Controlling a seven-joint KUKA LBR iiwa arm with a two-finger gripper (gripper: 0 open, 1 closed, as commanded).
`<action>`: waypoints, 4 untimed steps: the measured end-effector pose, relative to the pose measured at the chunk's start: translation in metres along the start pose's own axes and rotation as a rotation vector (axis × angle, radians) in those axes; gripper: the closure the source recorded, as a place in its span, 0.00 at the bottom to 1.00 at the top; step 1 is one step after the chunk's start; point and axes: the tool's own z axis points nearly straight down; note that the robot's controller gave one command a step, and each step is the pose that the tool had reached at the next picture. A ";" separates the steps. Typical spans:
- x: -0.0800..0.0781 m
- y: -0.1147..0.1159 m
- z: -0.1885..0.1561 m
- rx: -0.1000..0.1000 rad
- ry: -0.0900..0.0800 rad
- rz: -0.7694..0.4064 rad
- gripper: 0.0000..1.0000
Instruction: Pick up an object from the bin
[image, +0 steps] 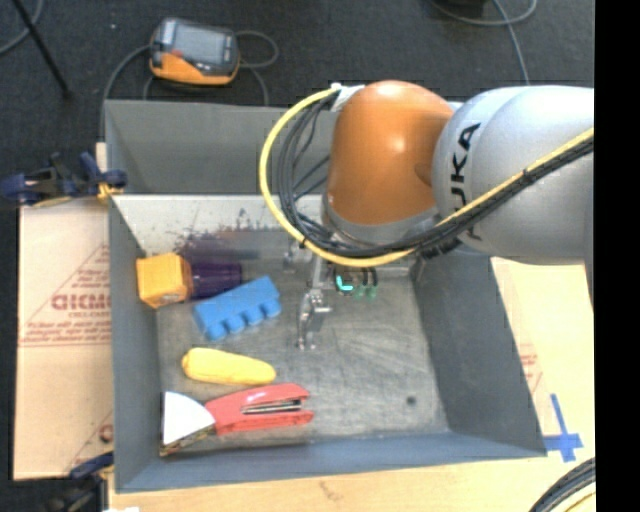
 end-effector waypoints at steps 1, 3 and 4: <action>-0.001 0.000 -0.005 -0.001 -0.008 0.002 0.00; -0.028 0.010 0.091 0.001 -0.015 -0.132 0.00; -0.037 0.024 0.139 -0.009 -0.060 0.091 1.00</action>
Offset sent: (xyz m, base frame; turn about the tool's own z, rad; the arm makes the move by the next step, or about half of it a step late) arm -0.0064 0.0316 -0.1517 -0.2492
